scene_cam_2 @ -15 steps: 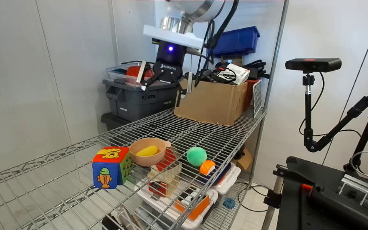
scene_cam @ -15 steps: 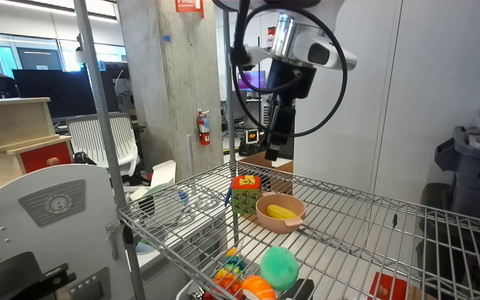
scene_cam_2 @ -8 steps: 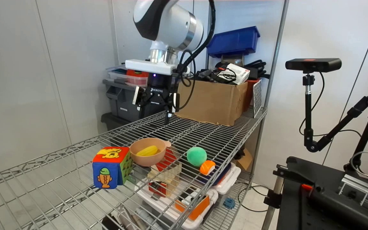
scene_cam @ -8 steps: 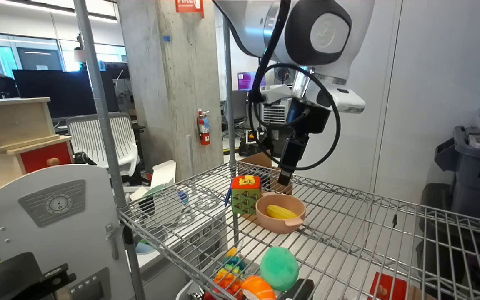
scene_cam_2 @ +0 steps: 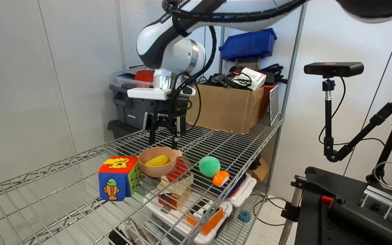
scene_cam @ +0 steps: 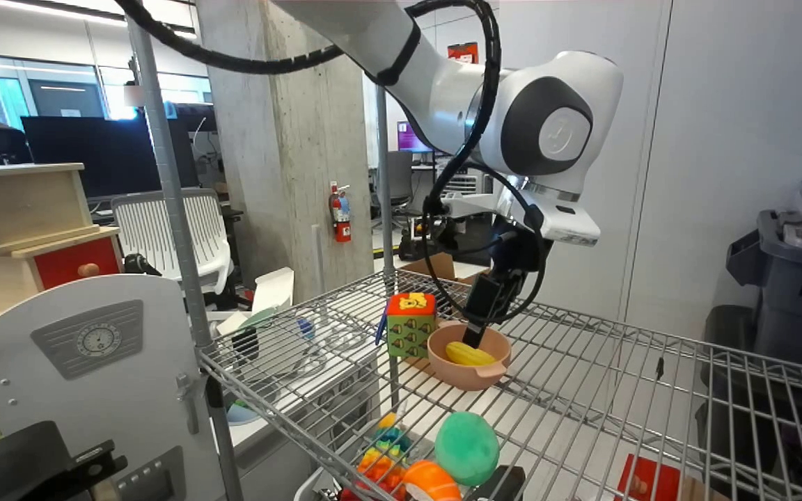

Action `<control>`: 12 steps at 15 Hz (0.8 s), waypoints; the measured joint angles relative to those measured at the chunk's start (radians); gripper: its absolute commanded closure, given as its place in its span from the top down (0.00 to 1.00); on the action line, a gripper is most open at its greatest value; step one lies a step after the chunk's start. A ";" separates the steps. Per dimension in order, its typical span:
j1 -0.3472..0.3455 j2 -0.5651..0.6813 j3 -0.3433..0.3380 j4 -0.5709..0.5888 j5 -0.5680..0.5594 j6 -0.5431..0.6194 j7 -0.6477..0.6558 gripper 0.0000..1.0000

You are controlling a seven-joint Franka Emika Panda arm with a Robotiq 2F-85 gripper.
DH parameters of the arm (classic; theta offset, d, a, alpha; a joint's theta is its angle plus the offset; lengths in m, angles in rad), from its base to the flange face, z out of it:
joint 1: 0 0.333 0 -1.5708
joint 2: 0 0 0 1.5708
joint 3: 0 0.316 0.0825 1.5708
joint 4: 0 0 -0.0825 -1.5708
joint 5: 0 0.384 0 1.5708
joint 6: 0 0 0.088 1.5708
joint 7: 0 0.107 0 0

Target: Take the cob of maize out of the pink pot

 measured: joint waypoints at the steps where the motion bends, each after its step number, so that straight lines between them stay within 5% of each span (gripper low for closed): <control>1: 0.000 0.031 -0.001 0.044 -0.004 -0.021 0.021 1.00; 6: 0.001 0.170 -0.003 0.241 -0.015 -0.121 0.104 1.00; 12: 0.006 0.234 0.023 0.342 -0.091 -0.153 0.158 1.00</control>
